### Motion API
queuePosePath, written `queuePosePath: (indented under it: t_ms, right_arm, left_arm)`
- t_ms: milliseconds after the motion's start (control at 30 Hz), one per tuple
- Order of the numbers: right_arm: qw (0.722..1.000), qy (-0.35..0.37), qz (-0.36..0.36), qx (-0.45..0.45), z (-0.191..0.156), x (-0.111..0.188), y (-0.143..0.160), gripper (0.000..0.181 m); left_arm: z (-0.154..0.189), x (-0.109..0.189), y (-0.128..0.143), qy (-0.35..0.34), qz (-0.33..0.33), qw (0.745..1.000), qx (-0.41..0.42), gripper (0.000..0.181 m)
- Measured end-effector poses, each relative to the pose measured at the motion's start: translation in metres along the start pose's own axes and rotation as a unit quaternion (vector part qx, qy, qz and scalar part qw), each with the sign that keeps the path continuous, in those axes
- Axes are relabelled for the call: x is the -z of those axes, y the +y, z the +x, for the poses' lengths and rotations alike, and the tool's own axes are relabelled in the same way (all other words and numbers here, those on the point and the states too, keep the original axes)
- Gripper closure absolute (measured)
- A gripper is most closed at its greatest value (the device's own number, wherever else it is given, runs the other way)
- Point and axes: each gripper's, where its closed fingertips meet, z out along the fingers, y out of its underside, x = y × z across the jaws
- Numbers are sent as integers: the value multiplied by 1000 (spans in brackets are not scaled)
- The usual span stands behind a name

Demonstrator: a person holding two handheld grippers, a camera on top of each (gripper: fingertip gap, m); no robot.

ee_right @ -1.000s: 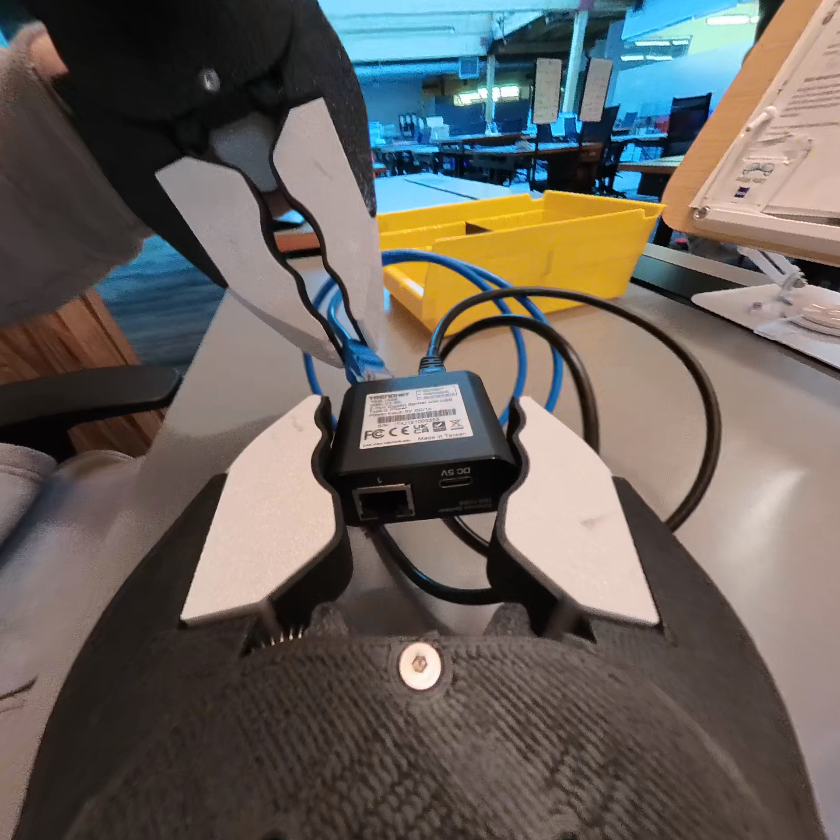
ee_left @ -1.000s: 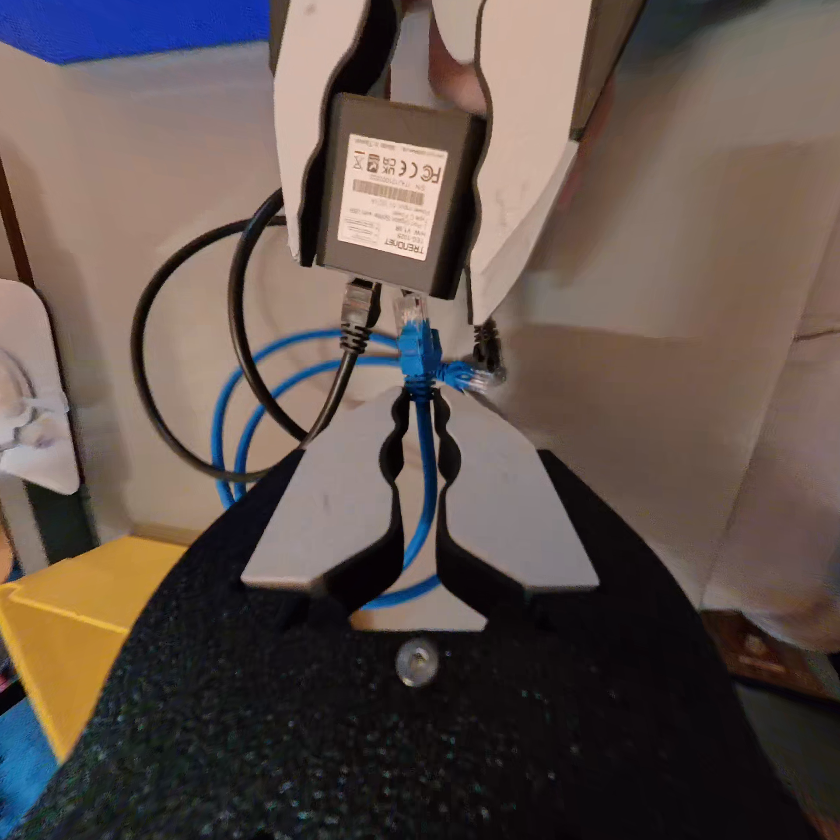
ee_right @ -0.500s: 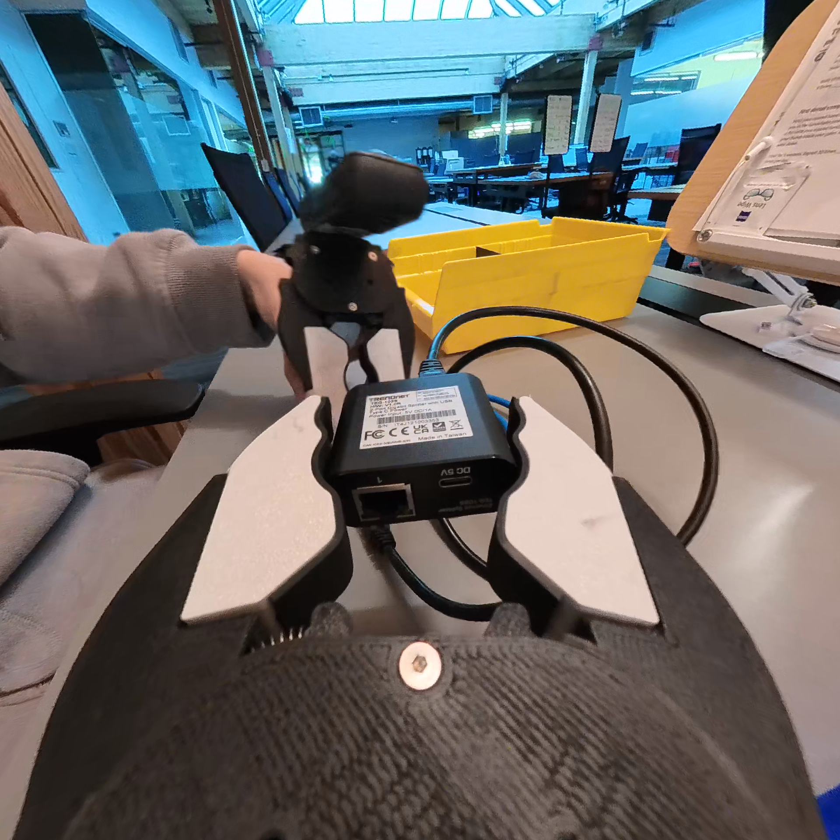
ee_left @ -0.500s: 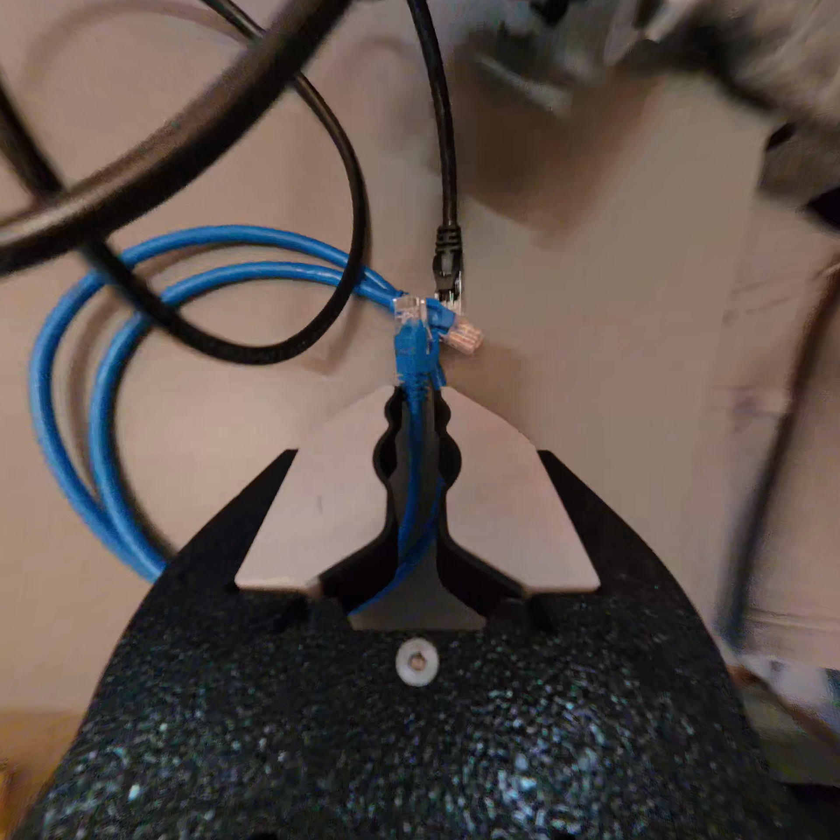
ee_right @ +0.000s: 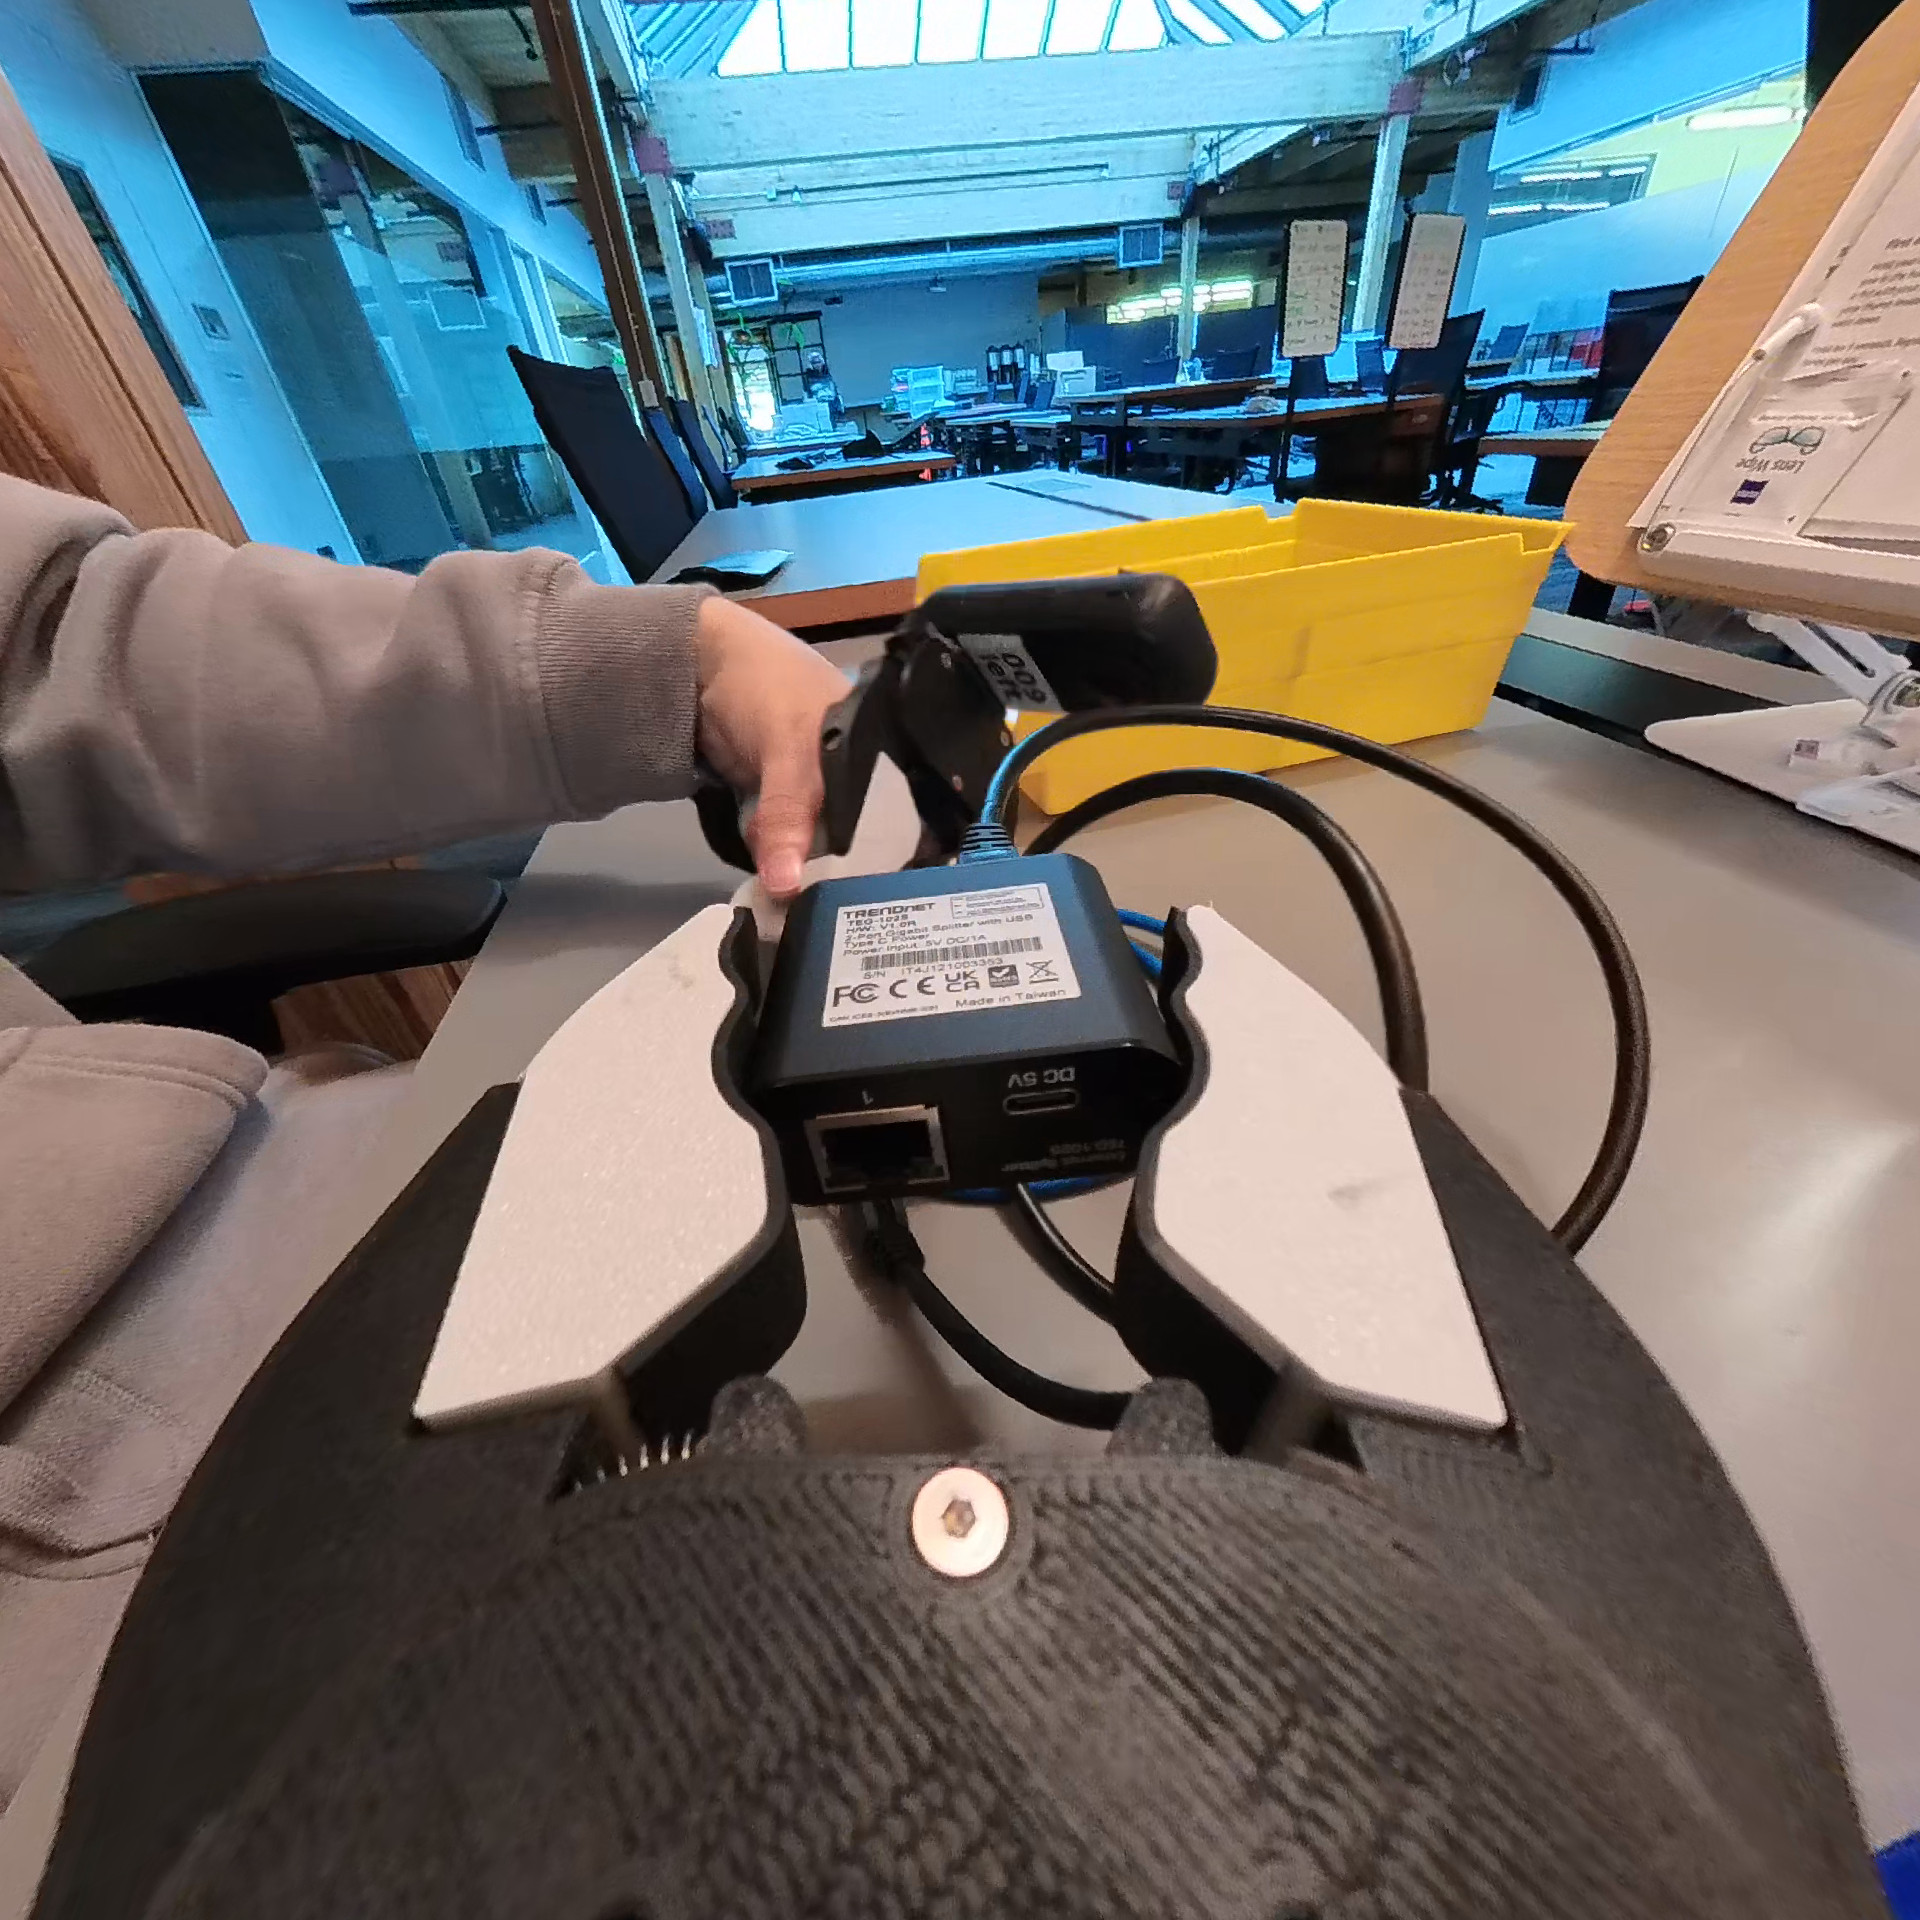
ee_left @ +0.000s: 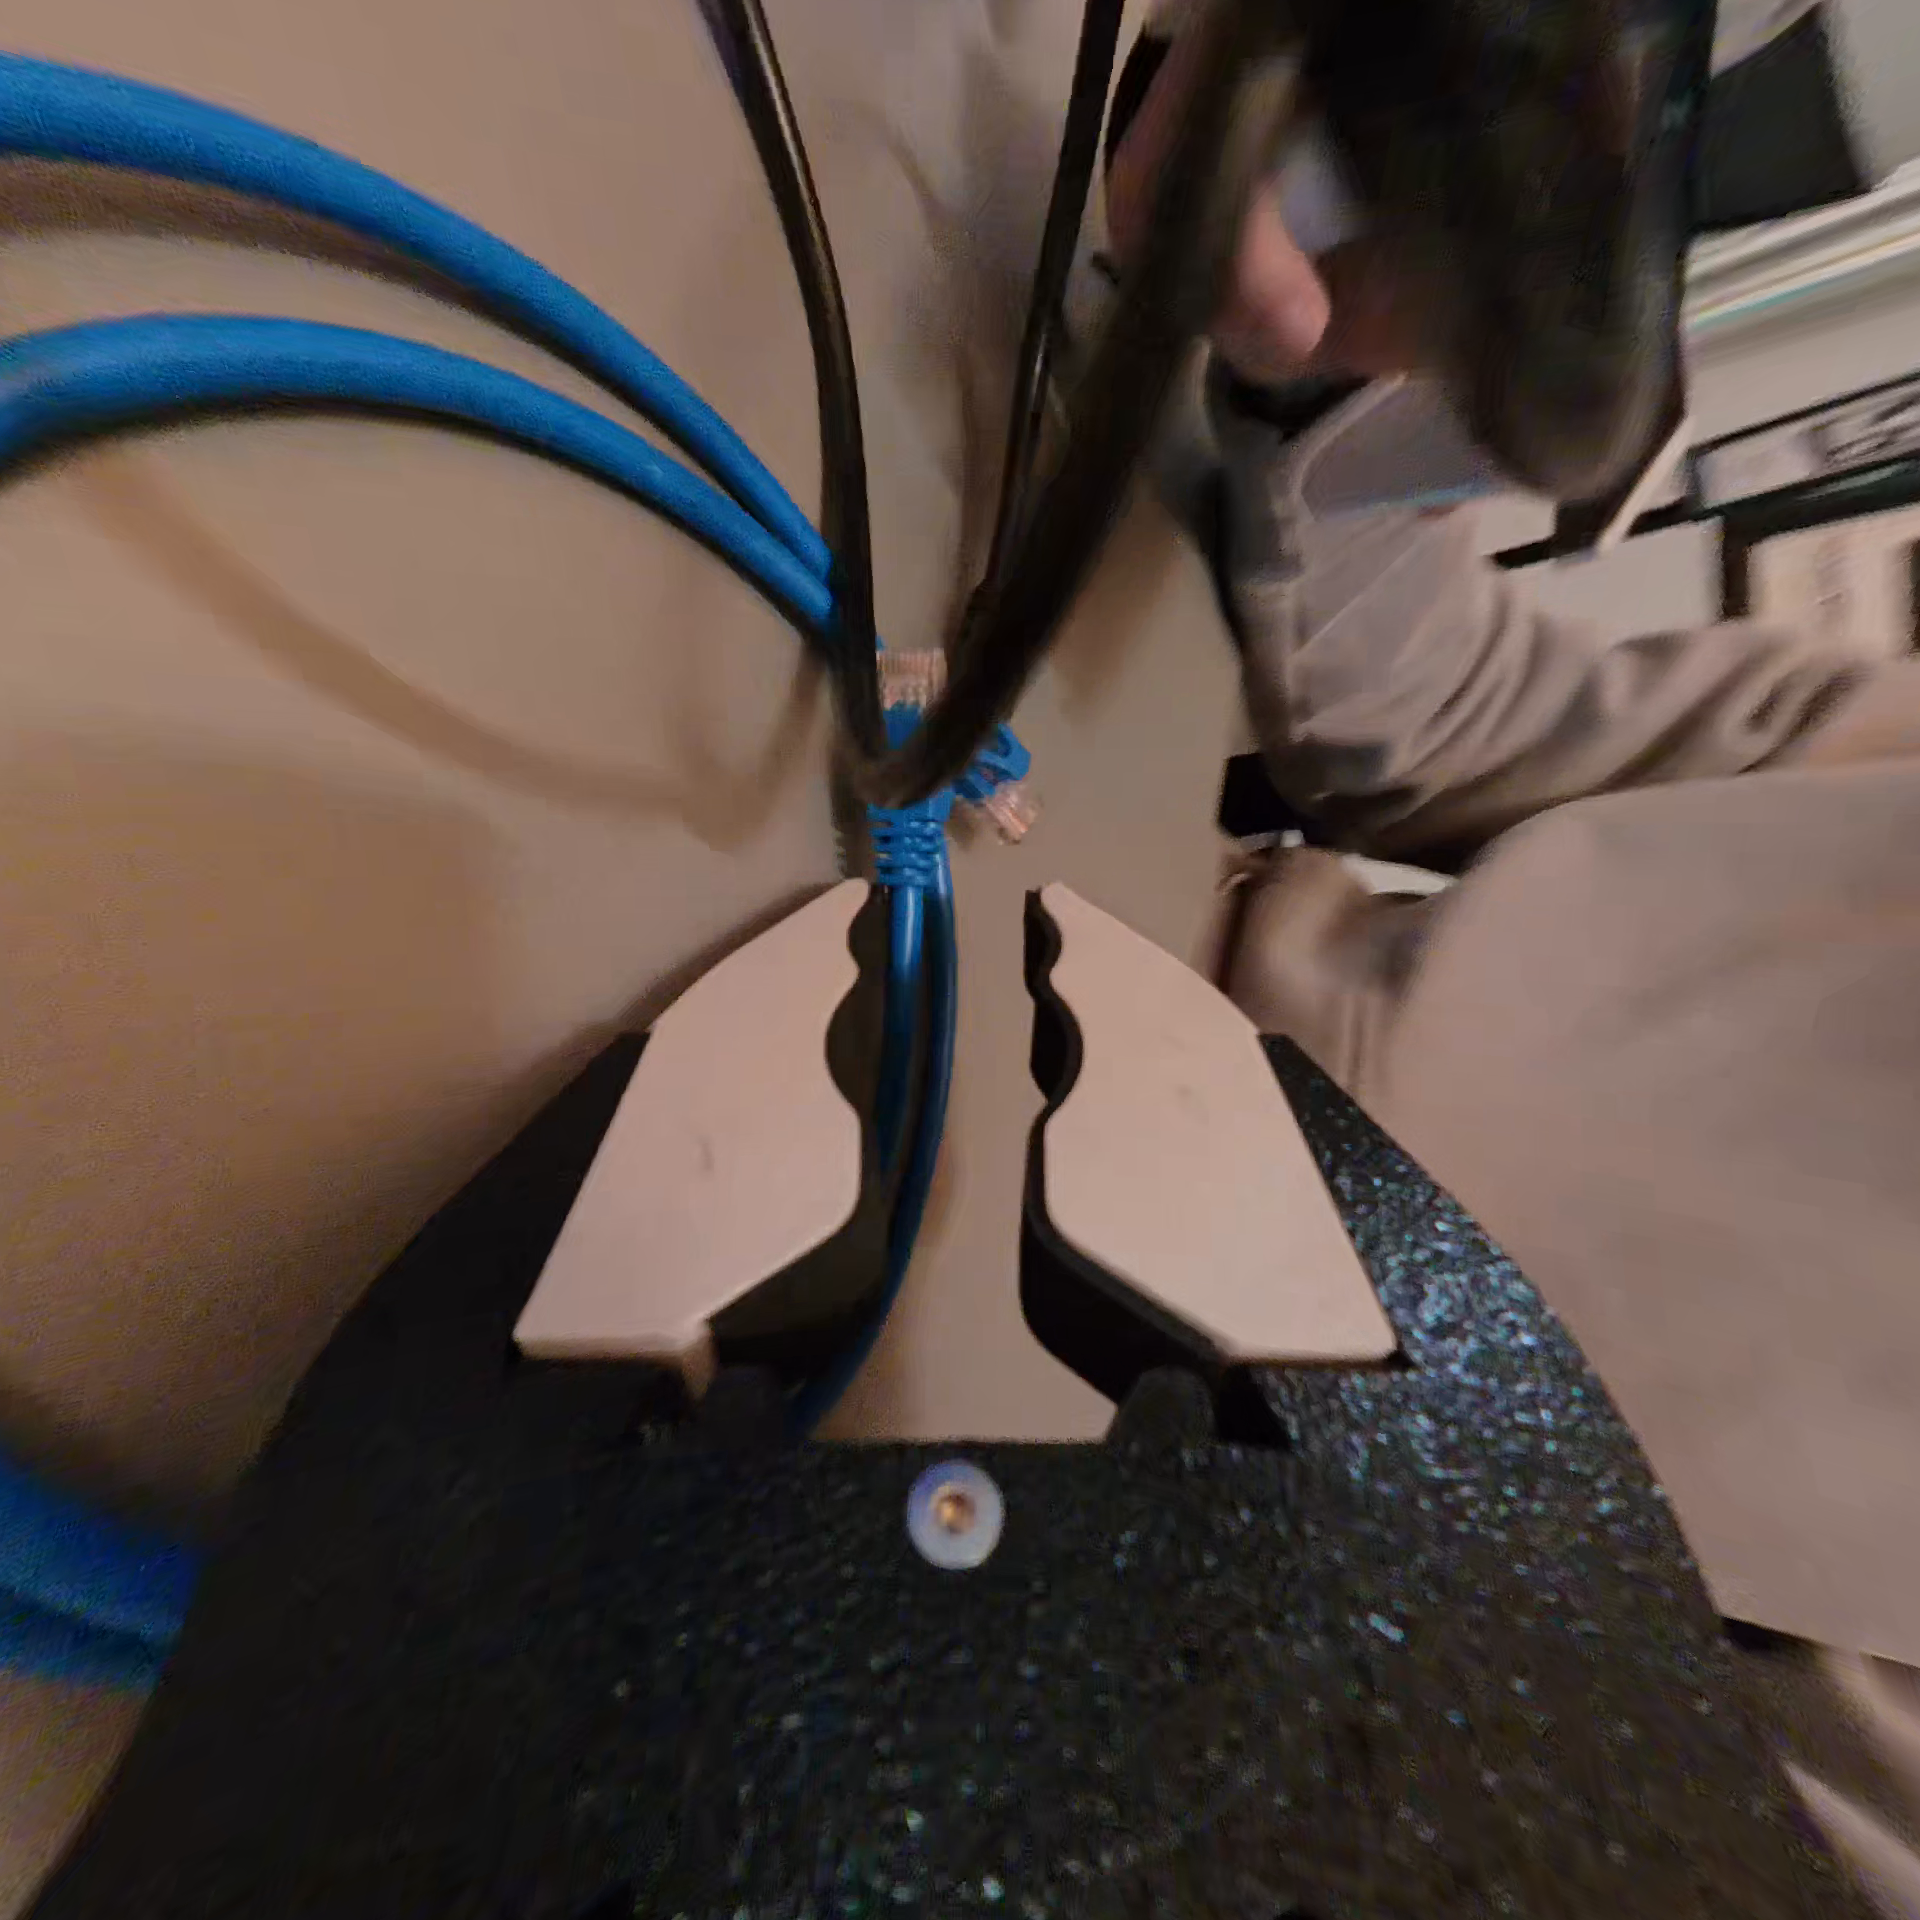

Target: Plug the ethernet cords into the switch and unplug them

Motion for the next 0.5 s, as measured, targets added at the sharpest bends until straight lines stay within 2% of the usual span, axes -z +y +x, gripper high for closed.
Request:
queuePosePath:
  t_ms: [200,333,433,500]
  right_arm:
    - [1000,-2,5,-5,1,1,-1,107]
    - [1000,-5,3,-3,0,1,-1,107]
    - [1000,-6,4,-3,0,1,-1,107]
    - [1000,-5,7,-4,0,2,-2,107]
  left_arm:
    - [-4,-3,-4,7,8,996,90,163]
    - [-7,-5,-8,6,23,993,111,173]
    - [-3,-6,-9,20,43,996,76,173]
    - [1,-8,-5,2,46,999,-5,175]
